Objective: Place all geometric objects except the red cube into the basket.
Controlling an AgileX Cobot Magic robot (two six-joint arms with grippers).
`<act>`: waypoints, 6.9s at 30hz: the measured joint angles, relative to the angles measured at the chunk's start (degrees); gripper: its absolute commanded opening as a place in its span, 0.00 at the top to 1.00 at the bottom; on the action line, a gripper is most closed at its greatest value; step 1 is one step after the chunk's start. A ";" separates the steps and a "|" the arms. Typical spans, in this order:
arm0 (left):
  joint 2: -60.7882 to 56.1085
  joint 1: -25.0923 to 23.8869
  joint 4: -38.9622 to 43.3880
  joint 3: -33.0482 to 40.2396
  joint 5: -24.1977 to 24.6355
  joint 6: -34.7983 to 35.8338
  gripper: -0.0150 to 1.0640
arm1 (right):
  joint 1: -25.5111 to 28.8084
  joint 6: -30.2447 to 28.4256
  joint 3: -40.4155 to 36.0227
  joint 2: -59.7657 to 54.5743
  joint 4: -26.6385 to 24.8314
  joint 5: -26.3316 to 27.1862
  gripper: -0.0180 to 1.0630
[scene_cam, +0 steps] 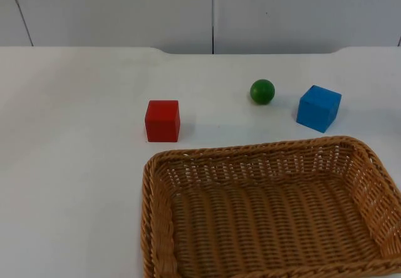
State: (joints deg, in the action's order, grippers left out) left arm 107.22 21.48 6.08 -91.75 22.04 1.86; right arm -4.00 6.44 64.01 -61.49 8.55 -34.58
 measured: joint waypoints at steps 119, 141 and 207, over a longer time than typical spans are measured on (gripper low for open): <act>-6.54 19.24 -8.26 31.28 -7.09 2.46 0.98 | 0.00 -1.52 0.62 0.48 -1.24 -3.52 0.02; 5.80 27.45 -4.46 36.44 -12.77 2.47 0.73 | 0.00 -1.52 0.62 0.52 -1.47 -3.41 0.02; -36.81 -12.81 5.36 18.03 13.77 12.44 0.02 | -4.01 -60.02 37.52 -70.07 -29.07 -12.55 0.02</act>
State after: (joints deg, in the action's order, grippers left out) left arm 70.41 8.67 11.45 -73.71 35.80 14.30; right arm -8.01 -53.58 101.52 -131.56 -20.52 -47.12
